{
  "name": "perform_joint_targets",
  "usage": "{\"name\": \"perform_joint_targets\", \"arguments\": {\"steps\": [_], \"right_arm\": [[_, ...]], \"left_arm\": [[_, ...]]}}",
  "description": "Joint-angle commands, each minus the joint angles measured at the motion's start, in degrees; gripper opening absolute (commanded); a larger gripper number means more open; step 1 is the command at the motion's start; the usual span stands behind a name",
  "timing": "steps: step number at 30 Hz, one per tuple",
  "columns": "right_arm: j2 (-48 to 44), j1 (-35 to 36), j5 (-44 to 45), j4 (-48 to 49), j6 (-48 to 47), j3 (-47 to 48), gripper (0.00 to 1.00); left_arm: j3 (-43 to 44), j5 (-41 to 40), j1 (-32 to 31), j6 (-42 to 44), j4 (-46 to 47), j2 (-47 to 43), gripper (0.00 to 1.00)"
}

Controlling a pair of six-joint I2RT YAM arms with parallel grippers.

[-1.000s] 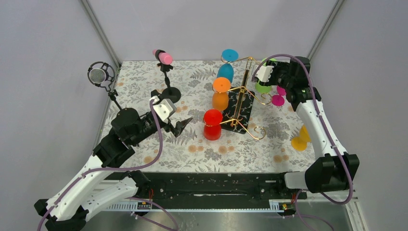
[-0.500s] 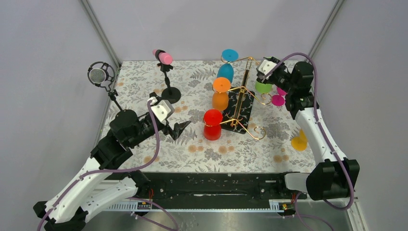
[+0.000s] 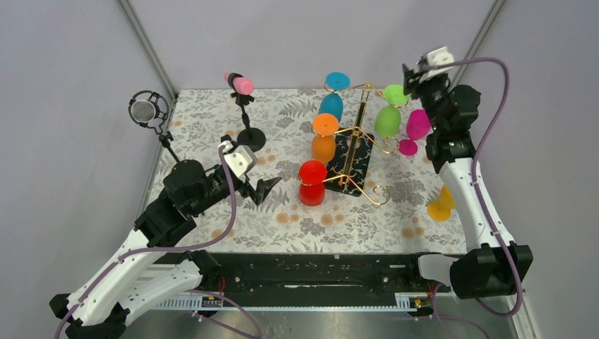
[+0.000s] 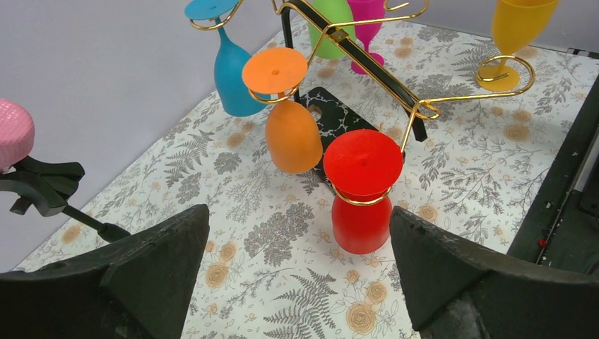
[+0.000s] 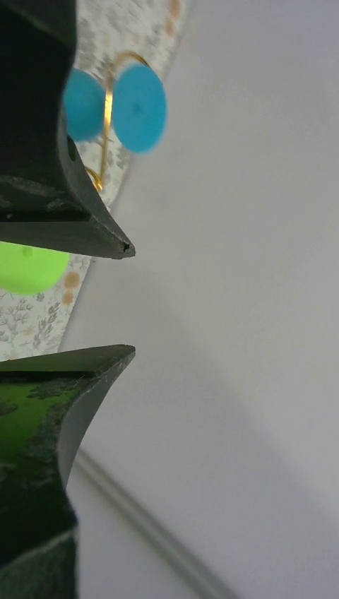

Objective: Place the wine glass upside down on the wine glass rack

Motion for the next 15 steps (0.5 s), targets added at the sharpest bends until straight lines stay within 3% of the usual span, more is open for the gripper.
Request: {"name": "perform_joint_targets", "arguments": {"steps": [1,4,7,11,15], "right_arm": [[3.0,-3.0,27.0,-14.0,15.5,12.9,0.56],[8.5,-6.9,34.0,-31.4,25.8,22.3,0.59],[14.3,-11.7,30.6,-45.5,38.2,29.5,0.60],[19.6,-16.9,21.0,-52.9,47.0,32.0,0.60],[23.3,-17.7,20.2,-57.5,47.5,33.5,0.59]], "left_arm": [[1.9,-4.3,-0.2,-1.2,0.2,0.7,0.99],[3.6,-10.4,-0.2,-3.1,-1.7,2.2,0.99],[6.6,-15.1,-0.2,-7.8,-5.1,4.1,0.99],[10.0,-16.2,-0.1,-10.5,-8.8,6.6,0.99],[9.2,-15.9,-0.2,-11.3,-8.3,5.9,0.99]]}}
